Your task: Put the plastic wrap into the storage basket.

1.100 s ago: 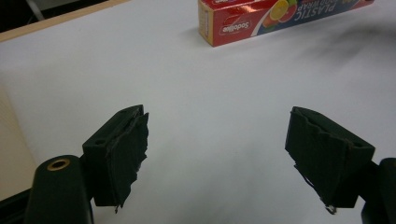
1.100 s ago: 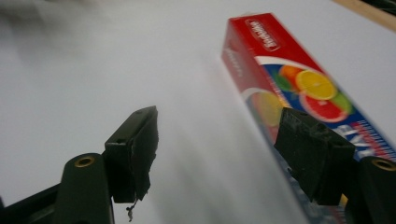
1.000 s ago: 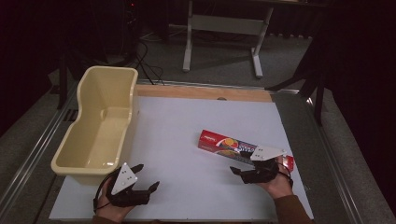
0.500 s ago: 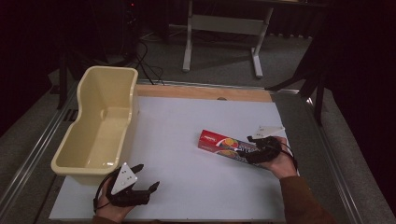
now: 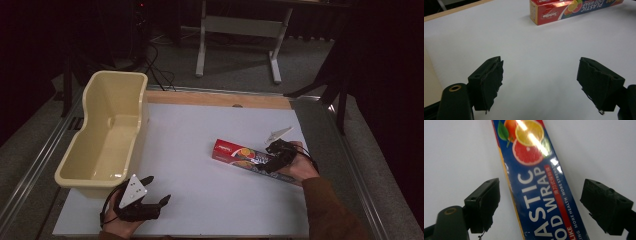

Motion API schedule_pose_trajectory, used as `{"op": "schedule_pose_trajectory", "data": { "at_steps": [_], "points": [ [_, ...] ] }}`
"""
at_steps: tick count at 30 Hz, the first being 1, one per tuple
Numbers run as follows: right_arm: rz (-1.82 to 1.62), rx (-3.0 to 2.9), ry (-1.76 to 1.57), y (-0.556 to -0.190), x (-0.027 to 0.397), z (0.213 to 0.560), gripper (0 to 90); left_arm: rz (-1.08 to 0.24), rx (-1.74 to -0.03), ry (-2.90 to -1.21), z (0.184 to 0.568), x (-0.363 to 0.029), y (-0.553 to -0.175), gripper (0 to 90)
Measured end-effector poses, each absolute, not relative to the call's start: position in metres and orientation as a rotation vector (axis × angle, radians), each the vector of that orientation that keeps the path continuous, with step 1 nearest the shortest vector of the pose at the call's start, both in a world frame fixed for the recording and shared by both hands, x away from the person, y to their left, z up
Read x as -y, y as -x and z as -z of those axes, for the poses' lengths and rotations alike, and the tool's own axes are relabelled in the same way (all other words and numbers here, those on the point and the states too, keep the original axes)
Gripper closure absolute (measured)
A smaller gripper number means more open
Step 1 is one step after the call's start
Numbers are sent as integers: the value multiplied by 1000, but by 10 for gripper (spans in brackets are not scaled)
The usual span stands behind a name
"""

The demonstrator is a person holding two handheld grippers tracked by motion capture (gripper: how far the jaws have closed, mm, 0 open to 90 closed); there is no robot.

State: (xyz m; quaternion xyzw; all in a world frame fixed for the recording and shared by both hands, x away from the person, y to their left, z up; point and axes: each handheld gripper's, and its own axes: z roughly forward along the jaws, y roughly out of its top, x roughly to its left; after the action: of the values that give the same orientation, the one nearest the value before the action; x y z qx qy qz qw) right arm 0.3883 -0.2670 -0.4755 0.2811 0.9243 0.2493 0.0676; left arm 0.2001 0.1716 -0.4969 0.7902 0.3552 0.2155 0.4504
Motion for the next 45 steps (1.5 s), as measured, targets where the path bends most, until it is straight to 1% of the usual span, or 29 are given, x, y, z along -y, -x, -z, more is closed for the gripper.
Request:
{"op": "schedule_pose_trajectory", "data": {
  "at_steps": [9, 12, 16, 17, 20, 23, 30, 33, 36, 39, 43, 45],
  "points": [
    [-511, -2889, -814, -399, 260, 486, 150, -532, -881, -1953, 497, -171, -200, 210],
    [-478, -2917, -818, -402, 259, 489, 166, -531, -881, -1957, 497, -172, -200, 211],
    [-418, -2938, -767, -402, 254, 491, 210, -528, -881, -1957, 498, -171, -201, 211],
    [-401, -2941, -755, -402, 252, 491, 237, -528, -881, -1958, 498, -171, -201, 212],
    [-355, -2943, -733, -402, 248, 492, 279, -527, -882, -1957, 498, -171, -201, 212],
    [-305, -2950, -730, -402, 245, 490, 301, -526, -884, -1957, 498, -171, -201, 212],
    [-219, -2984, -817, -401, 239, 487, 329, -527, -885, -1956, 498, -172, -201, 215],
    [-193, -3009, -941, -397, 234, 486, 337, -524, -883, -1956, 498, -171, -201, 215],
    [-164, -3030, -993, -392, 229, 485, 347, -525, -883, -1955, 498, -171, -201, 215],
    [-138, -3042, -898, -389, 223, 485, 354, -525, -883, -1955, 498, -172, -201, 214],
    [-148, -3049, -745, -387, 218, 487, 324, -526, -882, -1954, 497, -172, -200, 215],
    [-147, -3056, -733, -388, 216, 489, 334, -526, -882, -1955, 497, -172, -200, 215]
  ]
}}
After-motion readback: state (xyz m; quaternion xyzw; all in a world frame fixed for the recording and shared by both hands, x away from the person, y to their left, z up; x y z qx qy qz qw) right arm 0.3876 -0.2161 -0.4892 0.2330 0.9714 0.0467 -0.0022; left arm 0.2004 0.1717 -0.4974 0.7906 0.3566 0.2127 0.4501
